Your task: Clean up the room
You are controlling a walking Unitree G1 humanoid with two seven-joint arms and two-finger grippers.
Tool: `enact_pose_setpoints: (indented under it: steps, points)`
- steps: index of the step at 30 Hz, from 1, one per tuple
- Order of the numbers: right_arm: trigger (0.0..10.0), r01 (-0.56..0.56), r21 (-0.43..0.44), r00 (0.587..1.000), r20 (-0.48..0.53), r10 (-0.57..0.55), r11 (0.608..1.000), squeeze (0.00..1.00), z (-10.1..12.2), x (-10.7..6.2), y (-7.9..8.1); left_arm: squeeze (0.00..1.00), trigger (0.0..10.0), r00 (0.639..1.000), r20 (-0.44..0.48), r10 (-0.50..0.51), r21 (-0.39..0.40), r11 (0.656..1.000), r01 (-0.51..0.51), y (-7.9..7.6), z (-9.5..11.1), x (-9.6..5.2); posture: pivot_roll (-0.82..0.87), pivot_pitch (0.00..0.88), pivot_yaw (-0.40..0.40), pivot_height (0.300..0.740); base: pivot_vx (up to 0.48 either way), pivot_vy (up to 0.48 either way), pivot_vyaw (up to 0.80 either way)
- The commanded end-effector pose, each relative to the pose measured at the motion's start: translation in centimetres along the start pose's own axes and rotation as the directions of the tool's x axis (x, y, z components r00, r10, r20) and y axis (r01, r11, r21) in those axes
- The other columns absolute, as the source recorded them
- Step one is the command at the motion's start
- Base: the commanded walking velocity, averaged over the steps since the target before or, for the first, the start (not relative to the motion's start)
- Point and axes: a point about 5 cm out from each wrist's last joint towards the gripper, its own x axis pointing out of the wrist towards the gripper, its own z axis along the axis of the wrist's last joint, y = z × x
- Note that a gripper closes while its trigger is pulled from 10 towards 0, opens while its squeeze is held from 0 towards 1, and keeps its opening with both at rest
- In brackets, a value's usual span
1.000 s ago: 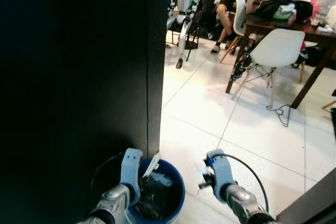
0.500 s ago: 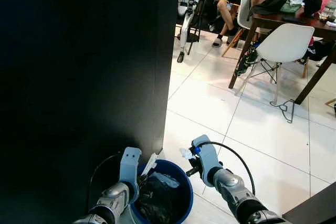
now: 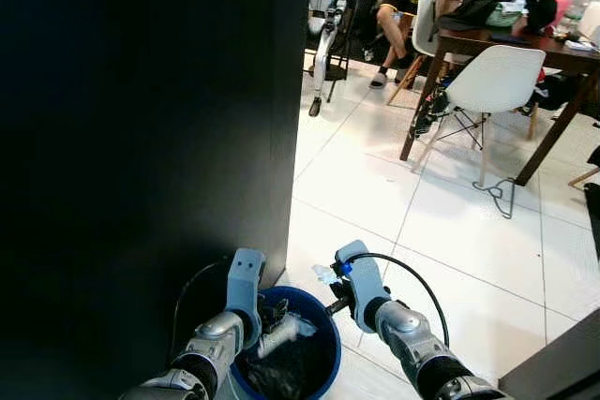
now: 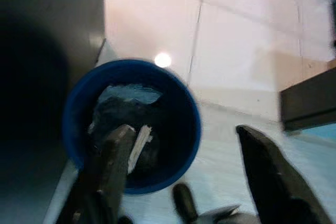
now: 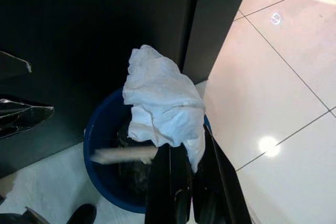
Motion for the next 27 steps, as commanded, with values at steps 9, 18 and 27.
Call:
enact_pose_setpoints:
  steps: [9,18,27]
  points:
    - [10.0,-0.107,-0.088,0.992,-0.072,0.101,0.99,0.0,-0.8,0.5,2.4,0.93,10.0,0.968,-0.062,0.243,0.067,0.969,-0.239,4.3,-2.1,-1.7,0.09,0.049,-0.052,0.724,0.0,0.0,0.12]
    - [10.0,-0.243,-0.082,0.948,-0.233,0.218,0.967,0.0,-2.5,0.7,4.7,0.0,10.0,0.969,0.054,0.241,-0.022,0.971,-0.24,4.8,-1.3,-2.1,0.15,0.053,-0.068,0.724,0.0,0.0,0.8]
    - [10.0,-0.053,-0.165,0.927,-0.375,-0.012,0.985,0.0,-3.1,0.9,3.5,0.0,10.0,0.995,0.089,-0.051,0.0,0.999,0.051,0.9,-1.6,-1.4,0.19,0.069,-0.073,0.724,0.0,0.0,0.27]
